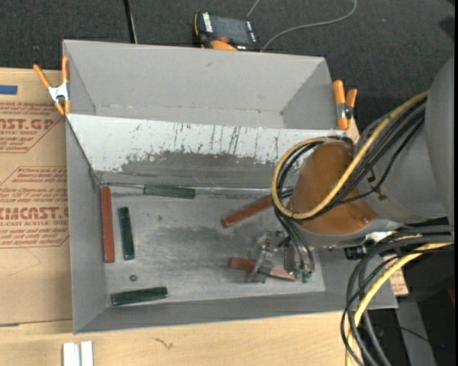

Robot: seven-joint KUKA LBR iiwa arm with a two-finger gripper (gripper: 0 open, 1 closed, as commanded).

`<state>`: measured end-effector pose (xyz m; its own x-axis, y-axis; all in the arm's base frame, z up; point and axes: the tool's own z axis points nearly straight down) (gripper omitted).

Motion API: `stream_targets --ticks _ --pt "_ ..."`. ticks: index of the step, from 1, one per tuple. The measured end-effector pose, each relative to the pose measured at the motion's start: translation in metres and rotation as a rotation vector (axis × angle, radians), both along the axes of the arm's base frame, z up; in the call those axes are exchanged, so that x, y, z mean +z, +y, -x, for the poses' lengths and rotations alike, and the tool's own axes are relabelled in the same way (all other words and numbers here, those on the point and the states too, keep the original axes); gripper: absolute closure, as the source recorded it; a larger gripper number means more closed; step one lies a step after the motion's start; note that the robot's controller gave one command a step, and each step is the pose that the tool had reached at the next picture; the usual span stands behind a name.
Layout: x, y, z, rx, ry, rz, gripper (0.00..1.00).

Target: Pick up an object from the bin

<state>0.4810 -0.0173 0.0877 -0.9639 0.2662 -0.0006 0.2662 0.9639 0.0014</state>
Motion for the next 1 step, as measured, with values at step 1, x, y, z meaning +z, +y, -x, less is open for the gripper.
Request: stream_targets --ticks 1 --pt "0.0582 0.0005 -0.0011 0.0 -0.004 0.0 1.0"
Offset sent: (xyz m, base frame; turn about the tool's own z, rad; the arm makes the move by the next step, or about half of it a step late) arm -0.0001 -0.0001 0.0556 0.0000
